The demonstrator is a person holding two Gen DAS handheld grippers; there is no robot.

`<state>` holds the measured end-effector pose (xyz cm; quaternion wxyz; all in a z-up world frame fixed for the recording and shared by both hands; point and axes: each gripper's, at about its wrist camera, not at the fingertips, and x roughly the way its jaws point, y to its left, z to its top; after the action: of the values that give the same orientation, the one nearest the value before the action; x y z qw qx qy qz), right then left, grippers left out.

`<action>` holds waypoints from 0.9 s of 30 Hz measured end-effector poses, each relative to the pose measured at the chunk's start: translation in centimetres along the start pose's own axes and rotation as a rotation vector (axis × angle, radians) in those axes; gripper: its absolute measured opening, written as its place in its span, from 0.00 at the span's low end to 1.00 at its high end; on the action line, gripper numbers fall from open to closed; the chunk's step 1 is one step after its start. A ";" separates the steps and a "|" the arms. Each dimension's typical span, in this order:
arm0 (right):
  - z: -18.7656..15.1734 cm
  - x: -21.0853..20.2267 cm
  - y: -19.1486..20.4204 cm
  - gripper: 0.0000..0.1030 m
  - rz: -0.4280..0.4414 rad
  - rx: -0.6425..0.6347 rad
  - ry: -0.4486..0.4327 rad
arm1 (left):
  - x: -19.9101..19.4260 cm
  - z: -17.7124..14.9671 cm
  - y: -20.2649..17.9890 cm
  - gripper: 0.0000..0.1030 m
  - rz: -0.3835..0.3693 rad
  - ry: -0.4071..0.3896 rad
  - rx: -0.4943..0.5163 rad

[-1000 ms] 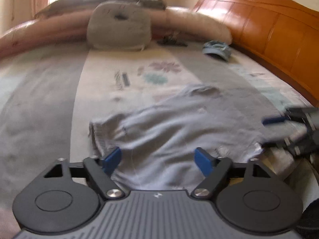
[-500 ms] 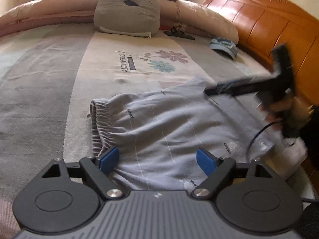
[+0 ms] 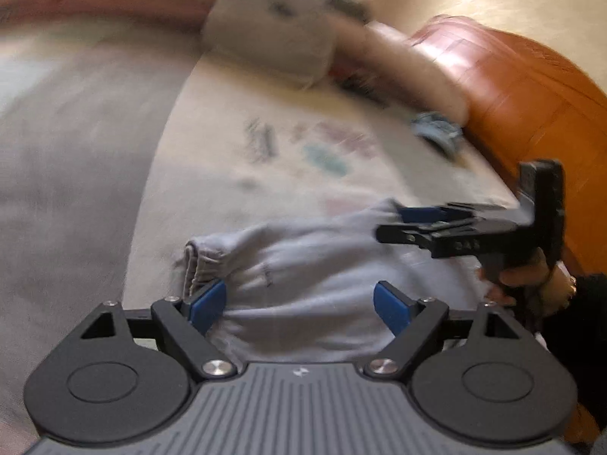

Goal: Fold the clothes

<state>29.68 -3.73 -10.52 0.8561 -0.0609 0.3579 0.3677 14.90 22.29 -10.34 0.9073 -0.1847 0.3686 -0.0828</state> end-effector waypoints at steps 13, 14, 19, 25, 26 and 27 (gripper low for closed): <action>0.4 -1.0 0.2 0.87 -0.074 0.027 0.035 | -0.9 0.3 -1.9 0.82 0.050 0.022 0.084; 0.5 -1.7 0.4 0.87 -0.081 0.026 0.031 | -1.4 0.2 -2.4 0.82 0.052 0.017 0.098; 0.5 -5.2 1.8 0.89 -0.086 0.001 0.014 | -3.1 -0.6 -4.8 0.84 0.035 0.011 0.155; -1.7 -8.0 3.4 0.94 -0.090 -0.031 0.031 | -3.3 -2.7 -6.5 0.84 0.027 0.050 0.172; -2.4 -8.1 3.6 0.94 -0.105 -0.032 0.047 | -3.1 -3.2 -6.6 0.84 0.029 0.060 0.165; -3.2 -8.3 3.8 0.94 -0.115 -0.031 0.061 | -2.9 -3.9 -6.7 0.84 0.033 0.072 0.155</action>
<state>21.42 -6.98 -6.81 0.8635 -0.1056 0.3739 0.3216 10.06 15.94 -8.41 0.9062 -0.1045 0.3966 -0.1027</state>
